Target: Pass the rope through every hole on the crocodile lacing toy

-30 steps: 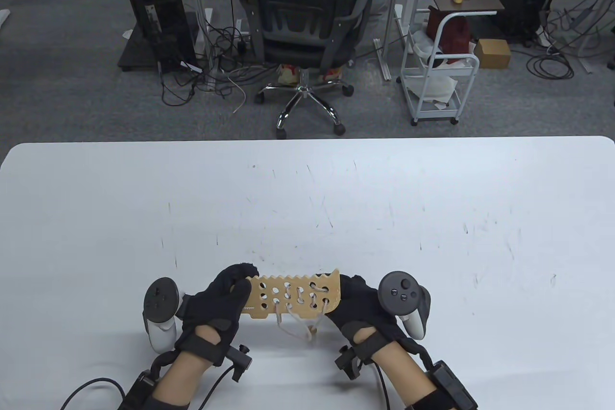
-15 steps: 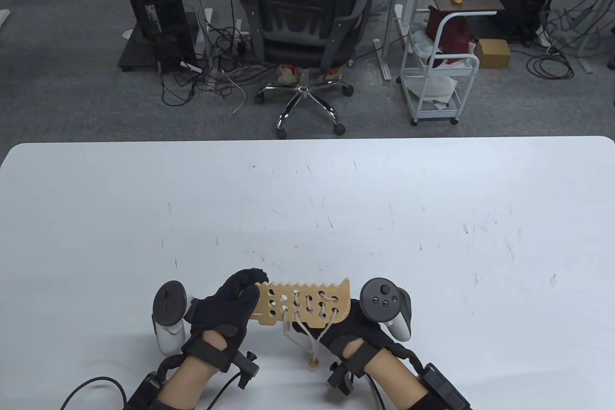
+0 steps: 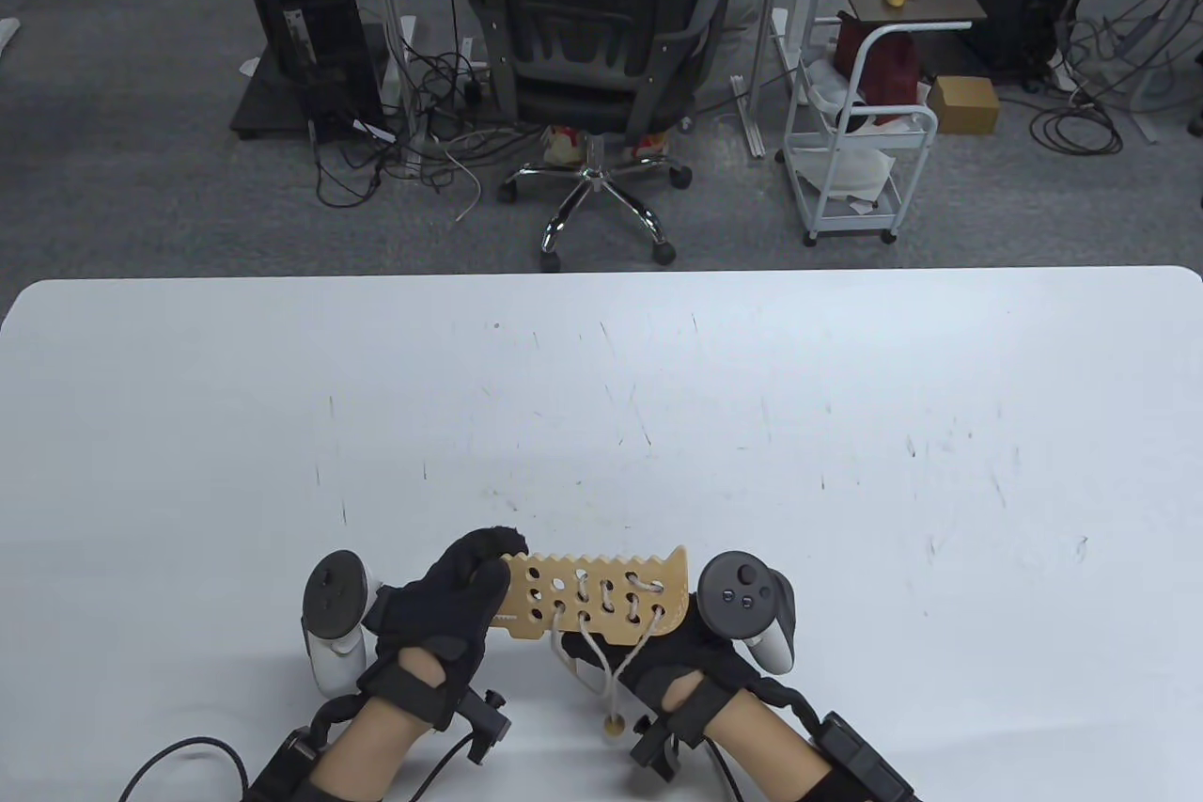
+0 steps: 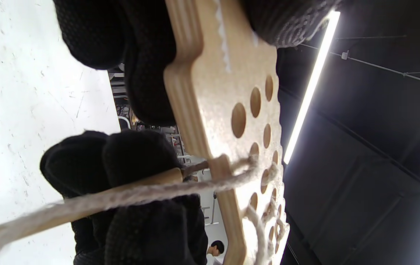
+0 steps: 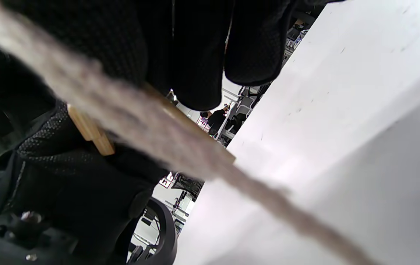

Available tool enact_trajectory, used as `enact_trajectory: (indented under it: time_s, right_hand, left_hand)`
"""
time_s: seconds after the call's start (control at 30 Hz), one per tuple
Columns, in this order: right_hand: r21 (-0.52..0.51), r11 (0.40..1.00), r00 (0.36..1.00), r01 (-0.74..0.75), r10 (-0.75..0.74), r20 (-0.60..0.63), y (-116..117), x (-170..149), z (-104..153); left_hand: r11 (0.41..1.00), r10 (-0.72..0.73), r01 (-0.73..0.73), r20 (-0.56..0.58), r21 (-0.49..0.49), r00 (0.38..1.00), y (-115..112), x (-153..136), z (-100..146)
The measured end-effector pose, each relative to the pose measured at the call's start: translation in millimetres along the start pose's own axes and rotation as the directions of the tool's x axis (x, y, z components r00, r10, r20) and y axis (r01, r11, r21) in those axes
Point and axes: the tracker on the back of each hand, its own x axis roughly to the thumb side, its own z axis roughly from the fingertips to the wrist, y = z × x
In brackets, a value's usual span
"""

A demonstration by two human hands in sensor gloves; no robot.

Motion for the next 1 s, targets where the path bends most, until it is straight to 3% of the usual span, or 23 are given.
enact_trajectory:
  time_s: [1.0]
  right_hand:
    - [-0.21,0.976,0.998,0.055,-0.062,-0.028,-45.8,-5.2,5.5]
  left_hand:
    - [0.992,0.02,-0.017,-0.024,0.122,0.999,28.8,-2.6,-1.8]
